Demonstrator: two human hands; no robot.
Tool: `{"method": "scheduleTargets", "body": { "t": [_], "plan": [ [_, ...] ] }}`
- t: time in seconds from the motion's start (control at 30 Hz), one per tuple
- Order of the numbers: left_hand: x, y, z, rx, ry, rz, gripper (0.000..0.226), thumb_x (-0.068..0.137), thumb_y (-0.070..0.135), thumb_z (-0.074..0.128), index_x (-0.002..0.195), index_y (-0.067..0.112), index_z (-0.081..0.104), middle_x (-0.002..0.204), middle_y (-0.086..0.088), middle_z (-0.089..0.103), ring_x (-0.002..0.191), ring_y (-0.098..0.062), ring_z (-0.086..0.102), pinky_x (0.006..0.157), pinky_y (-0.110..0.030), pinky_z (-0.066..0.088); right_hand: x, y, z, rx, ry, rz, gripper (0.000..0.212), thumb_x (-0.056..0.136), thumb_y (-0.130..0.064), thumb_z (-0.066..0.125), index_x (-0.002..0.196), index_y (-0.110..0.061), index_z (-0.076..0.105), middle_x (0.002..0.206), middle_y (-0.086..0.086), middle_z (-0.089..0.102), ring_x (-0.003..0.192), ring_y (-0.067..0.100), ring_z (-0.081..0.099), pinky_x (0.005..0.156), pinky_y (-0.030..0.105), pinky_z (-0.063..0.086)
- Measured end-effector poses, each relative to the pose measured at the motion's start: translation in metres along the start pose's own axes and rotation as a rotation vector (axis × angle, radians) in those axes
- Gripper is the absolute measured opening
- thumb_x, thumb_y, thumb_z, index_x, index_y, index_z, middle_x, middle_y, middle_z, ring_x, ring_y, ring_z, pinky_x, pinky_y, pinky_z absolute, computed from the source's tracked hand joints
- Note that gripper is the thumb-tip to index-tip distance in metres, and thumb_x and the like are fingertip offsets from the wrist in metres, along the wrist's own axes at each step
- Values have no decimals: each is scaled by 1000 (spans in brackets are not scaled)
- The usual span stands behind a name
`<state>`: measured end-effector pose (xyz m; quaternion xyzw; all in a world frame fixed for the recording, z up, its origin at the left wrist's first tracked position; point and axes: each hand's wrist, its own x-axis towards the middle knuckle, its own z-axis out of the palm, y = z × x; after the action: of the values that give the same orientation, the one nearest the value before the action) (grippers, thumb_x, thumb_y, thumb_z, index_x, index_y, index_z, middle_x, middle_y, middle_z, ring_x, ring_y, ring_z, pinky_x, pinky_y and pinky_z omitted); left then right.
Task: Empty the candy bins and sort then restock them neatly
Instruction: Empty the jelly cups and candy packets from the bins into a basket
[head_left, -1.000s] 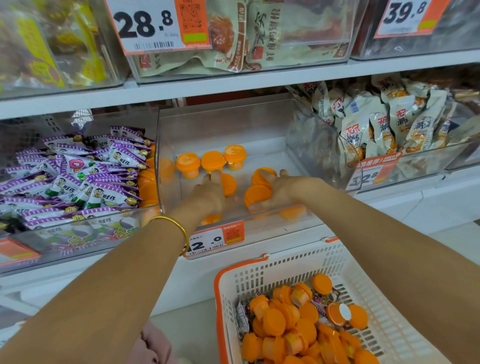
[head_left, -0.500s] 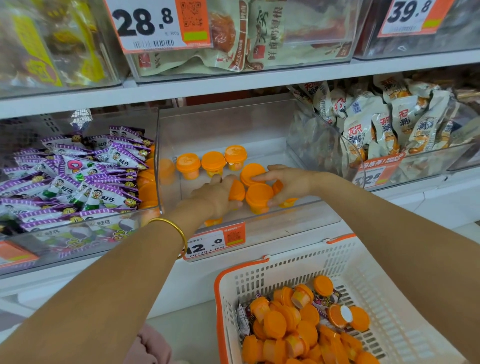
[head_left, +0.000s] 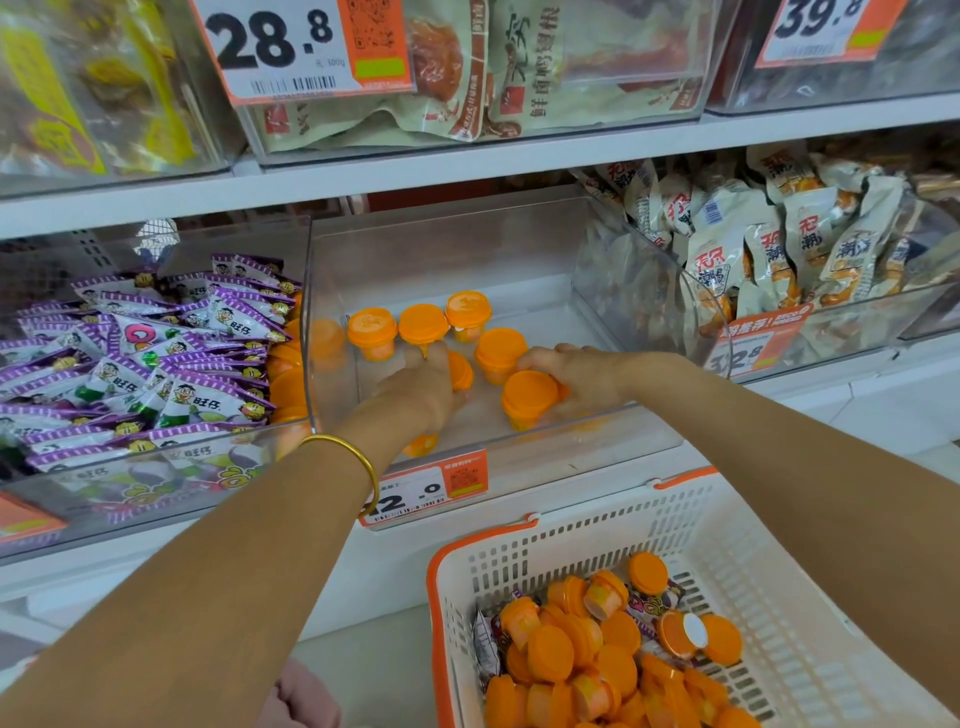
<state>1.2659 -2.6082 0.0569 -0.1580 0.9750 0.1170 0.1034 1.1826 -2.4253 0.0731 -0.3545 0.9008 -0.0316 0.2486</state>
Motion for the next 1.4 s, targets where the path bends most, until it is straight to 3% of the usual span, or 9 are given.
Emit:
{"method": "scheduleTargets", "body": {
  "t": [0.27,0.43,0.53,0.77,0.83,0.9,1.0,1.23,1.4],
  "plan": [
    [11,-1,-4,-18,-54,118,81,96,43,47,150,30,-11,153,-15,9,127,-39,41,99,-46,41,5,29,-1,149,161,269,71,91,-45,57,137,-6,21,116,18,51,96,31,53,80,35,43],
    [15,3,-1,-24,-25,101,83,86,66,44,147,42,-6,148,-11,20,130,-38,38,98,-44,39,33,21,-9,254,345,425,77,93,-43,54,143,-2,13,136,22,45,117,37,52,88,42,43],
    [22,6,0,-24,10,51,80,86,69,42,148,43,-1,143,-12,27,128,-37,40,97,-43,38,46,17,-12,286,315,365,73,90,-41,60,140,-4,21,135,20,44,107,33,52,85,41,43],
    [39,6,-6,28,-50,73,71,89,63,43,148,45,9,131,-20,37,116,-43,46,93,-43,41,47,29,-13,404,347,174,73,87,-34,66,143,-12,25,137,19,41,94,25,45,45,29,42],
    [39,6,-6,11,-39,89,68,90,61,44,148,42,14,130,-21,37,113,-41,47,91,-41,41,47,30,-12,430,356,162,74,86,-33,67,144,-14,25,138,18,40,99,30,50,35,13,40],
    [37,6,-4,-21,-23,100,64,91,57,46,147,40,20,129,-20,37,114,-40,46,93,-39,40,48,32,-12,447,359,158,76,86,-33,68,145,-14,24,141,17,38,114,35,50,48,13,47],
    [34,6,-3,-86,8,99,61,92,54,47,146,39,23,129,-18,35,115,-38,45,93,-38,39,47,32,-11,474,370,160,74,87,-31,67,146,-14,25,144,16,37,124,33,44,91,36,44],
    [22,13,-12,-227,180,111,58,92,54,46,144,40,24,125,-13,36,107,-36,51,92,-38,44,32,26,-21,717,502,90,64,88,-29,66,140,-12,32,116,12,49,85,23,50,51,27,37],
    [-11,31,-34,-288,382,201,54,93,51,48,141,35,30,116,-10,37,100,-37,53,80,-33,39,-16,14,-41,691,685,45,65,89,-28,65,142,-11,32,130,10,47,116,31,50,77,39,46]
  ]
}}
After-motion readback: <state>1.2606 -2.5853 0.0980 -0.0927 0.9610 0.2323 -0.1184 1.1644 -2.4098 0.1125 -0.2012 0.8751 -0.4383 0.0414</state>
